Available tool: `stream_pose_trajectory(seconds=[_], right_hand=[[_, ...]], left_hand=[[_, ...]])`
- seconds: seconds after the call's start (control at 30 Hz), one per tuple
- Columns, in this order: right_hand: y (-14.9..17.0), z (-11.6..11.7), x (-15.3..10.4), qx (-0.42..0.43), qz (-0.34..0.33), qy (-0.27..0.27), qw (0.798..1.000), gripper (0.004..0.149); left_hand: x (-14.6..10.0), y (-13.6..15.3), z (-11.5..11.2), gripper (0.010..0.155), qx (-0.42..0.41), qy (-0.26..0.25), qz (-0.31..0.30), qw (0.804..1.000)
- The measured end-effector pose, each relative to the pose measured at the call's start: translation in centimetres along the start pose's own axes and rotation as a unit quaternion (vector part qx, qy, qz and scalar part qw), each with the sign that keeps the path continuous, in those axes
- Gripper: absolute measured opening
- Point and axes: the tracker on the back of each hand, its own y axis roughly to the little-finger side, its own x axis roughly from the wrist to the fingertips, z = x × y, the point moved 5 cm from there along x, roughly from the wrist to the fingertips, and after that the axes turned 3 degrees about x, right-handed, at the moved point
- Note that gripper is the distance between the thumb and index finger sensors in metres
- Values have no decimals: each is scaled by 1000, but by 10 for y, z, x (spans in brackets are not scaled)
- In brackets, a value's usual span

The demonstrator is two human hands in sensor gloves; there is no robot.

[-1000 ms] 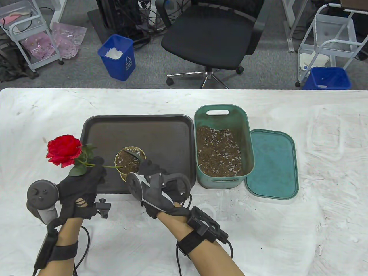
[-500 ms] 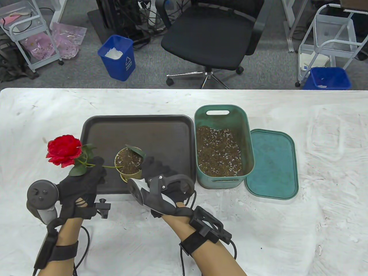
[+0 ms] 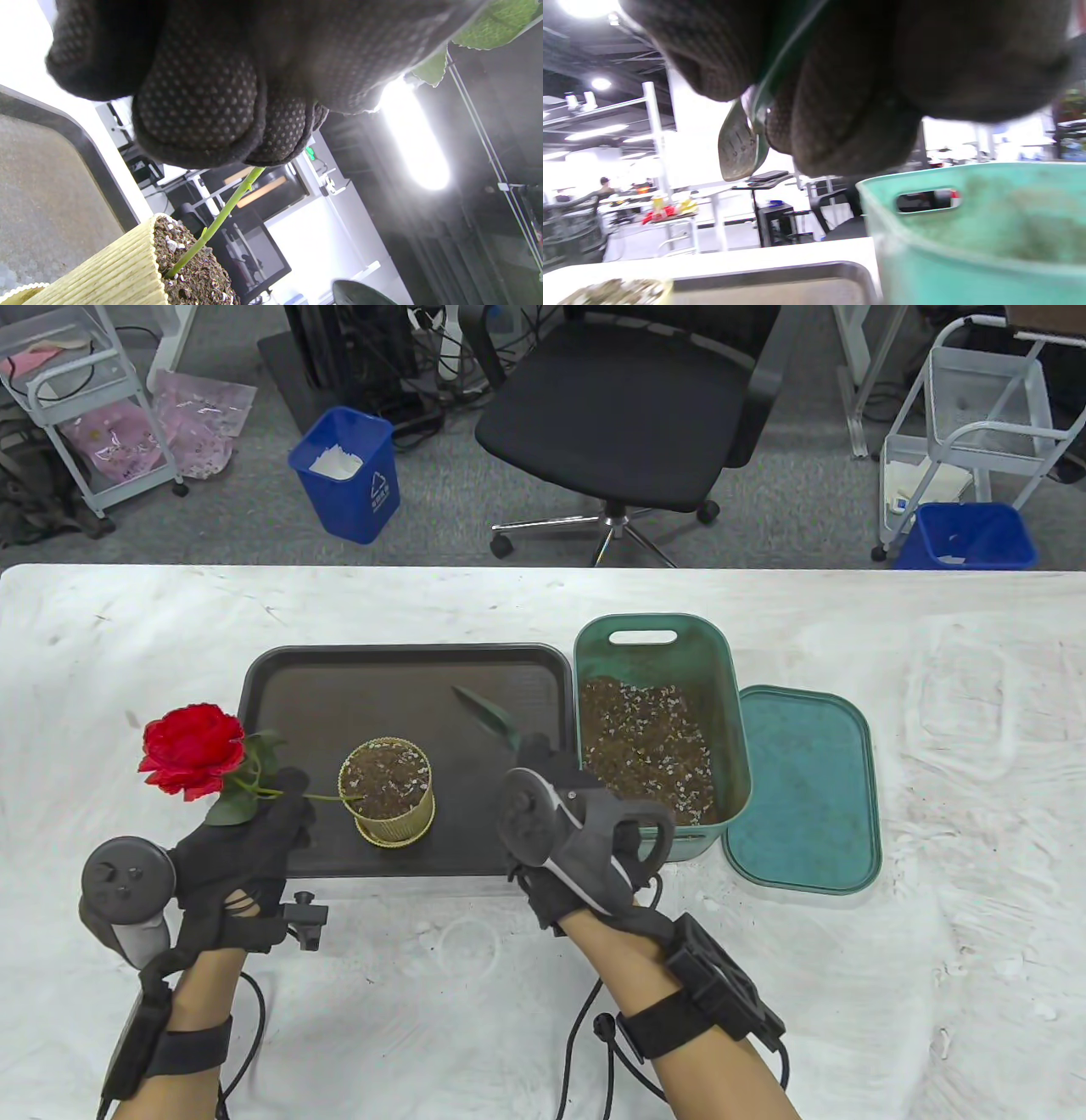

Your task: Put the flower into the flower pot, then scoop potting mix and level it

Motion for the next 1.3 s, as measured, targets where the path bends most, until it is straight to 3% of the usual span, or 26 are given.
stream_pose_trajectory(seconds=[0.27, 0.4, 0.53, 0.67, 0.83, 0.97, 1.17, 1.3], right_hand=[[63, -24, 22, -20, 101, 5, 995, 51], [80, -27, 37, -67, 141, -30, 987, 51], [107, -1, 54, -142, 203, -130, 960, 50], [129, 36, 57, -218, 244, -270, 905, 49], [138, 52, 61, -271, 251, -304, 878, 47], [146, 58, 63, -223, 264, -346, 872, 46], [165, 68, 61, -105, 286, -375, 876, 46], [175, 75, 55, 1, 298, -403, 865, 47]], left_hand=[[-1, -1, -1, 43, 8, 1, -7, 1000], [-1, -1, -1, 43, 10, 0, -8, 1000], [-1, -1, 1, 43, 14, -6, -4, 1000], [-1, 0, 2, 43, 14, -9, 0, 1000], [-2, -3, 1, 43, 14, -7, -3, 1000], [-2, -3, 1, 43, 13, -8, -3, 1000], [-2, -3, 1, 43, 11, -8, -1, 1000], [-2, -4, 0, 43, 12, -7, -4, 1000]])
